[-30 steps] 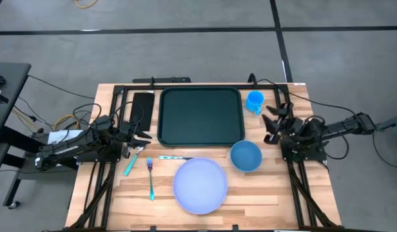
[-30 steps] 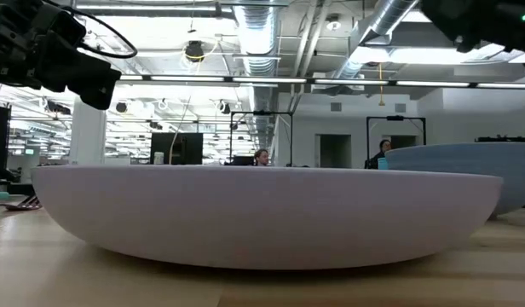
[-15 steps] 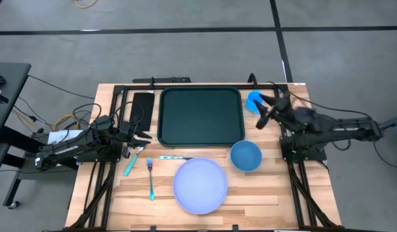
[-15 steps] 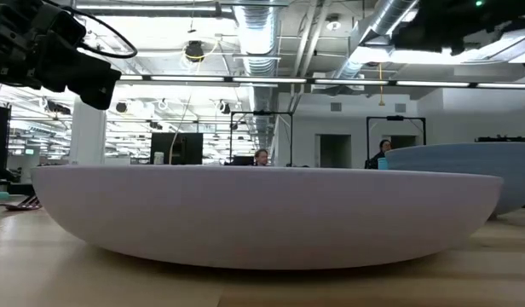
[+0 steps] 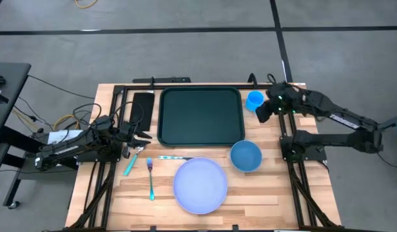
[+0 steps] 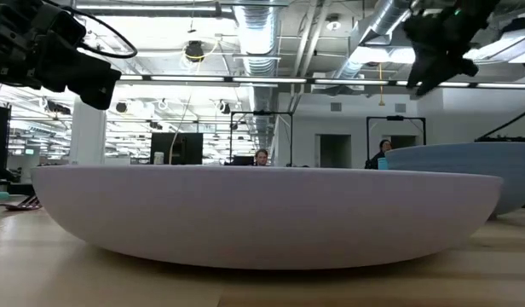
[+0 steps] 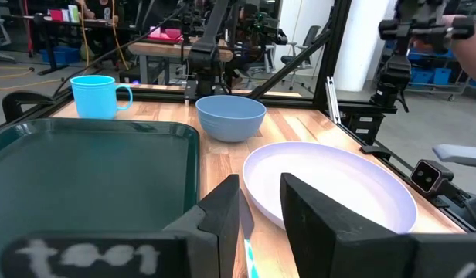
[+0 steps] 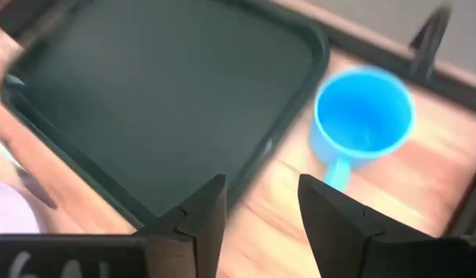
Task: Set up tray
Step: Put the blue cup on the top left of the black tray
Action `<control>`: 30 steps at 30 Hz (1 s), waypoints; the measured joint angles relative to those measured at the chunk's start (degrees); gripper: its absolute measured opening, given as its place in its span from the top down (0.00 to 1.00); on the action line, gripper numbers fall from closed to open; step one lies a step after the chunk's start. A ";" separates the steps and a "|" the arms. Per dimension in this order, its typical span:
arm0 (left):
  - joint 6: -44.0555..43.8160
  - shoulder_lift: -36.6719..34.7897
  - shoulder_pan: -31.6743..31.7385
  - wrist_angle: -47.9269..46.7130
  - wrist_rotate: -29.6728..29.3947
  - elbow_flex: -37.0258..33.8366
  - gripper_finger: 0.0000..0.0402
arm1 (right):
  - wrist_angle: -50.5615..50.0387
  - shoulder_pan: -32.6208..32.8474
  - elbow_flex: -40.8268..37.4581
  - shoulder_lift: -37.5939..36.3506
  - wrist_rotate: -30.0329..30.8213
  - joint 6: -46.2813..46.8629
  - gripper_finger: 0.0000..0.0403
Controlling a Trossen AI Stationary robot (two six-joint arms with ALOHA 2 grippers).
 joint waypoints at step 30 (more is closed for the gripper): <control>0.00 -0.01 0.00 0.00 0.00 0.00 0.79 | -2.15 -15.53 0.02 28.77 -3.48 -9.68 0.57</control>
